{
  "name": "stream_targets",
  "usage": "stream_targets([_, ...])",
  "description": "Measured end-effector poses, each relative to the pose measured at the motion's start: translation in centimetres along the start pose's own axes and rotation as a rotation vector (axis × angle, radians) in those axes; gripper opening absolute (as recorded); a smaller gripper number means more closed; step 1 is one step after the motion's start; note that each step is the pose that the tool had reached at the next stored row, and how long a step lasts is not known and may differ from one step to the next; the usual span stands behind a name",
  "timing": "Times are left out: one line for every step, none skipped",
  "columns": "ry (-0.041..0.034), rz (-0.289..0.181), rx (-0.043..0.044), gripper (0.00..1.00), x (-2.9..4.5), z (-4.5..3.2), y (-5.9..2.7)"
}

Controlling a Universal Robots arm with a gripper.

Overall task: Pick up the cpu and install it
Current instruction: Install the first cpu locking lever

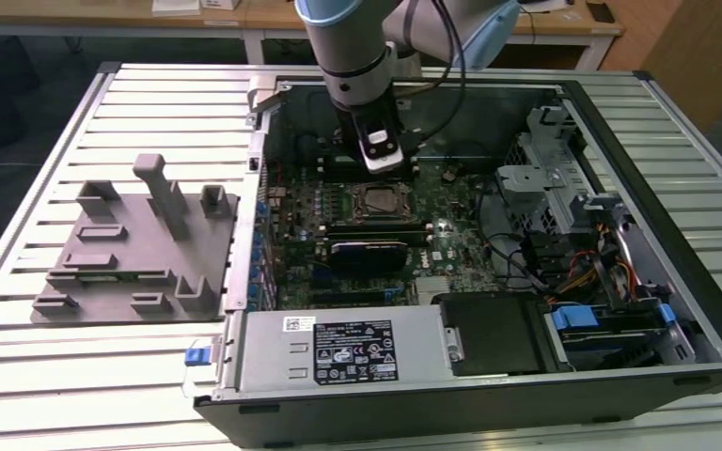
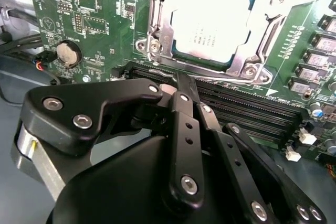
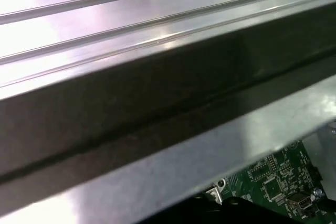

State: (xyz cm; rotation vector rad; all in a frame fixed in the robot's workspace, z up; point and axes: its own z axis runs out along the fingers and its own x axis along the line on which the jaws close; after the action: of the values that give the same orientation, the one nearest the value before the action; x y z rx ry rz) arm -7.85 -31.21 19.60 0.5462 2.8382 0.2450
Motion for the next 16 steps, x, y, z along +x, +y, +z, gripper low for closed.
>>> stream_targets([-0.0004, 0.000, 0.0009, 0.11, 0.06, 0.03, -0.03])
stream_targets([-0.0013, -0.001, 0.0023, 0.11, 0.12, 0.06, -0.06])
stream_targets([-0.0024, -0.001, 0.0040, 0.11, 0.16, 0.10, -0.08])
stream_targets([-0.0038, -0.002, 0.0058, 0.11, 0.21, 0.14, -0.10])
stream_targets([-0.0052, -0.003, 0.0075, 0.11, 0.24, 0.17, -0.12])
stream_targets([-0.0064, -0.003, 0.0091, 0.11, 0.27, 0.20, -0.14])
stream_targets([-0.0076, -0.004, 0.0109, 0.11, 0.29, 0.23, -0.15])
stream_targets([-0.0087, -0.005, 0.0127, 0.11, 0.30, 0.25, -0.16])
stream_targets([-0.0098, -0.005, 0.0143, 0.11, 0.30, 0.27, -0.16])
stream_targets([-0.0109, -0.006, 0.0158, 0.11, 0.30, 0.29, -0.17])
stream_targets([-0.0118, -0.006, 0.0175, 0.11, 0.31, 0.29, -0.18])
stream_targets([-0.0127, -0.007, 0.0189, 0.11, 0.31, 0.31, -0.18])
stream_targets([-0.0133, -0.007, 0.0200, 0.11, 0.31, 0.32, -0.18])
stream_targets([-0.0136, -0.007, 0.0208, 0.11, 0.32, 0.34, -0.19])
stream_targets([-0.0139, -0.008, 0.0212, 0.11, 0.32, 0.38, -0.20])
stream_targets([-0.0141, -0.008, 0.0210, 0.11, 0.34, 0.46, -0.21])
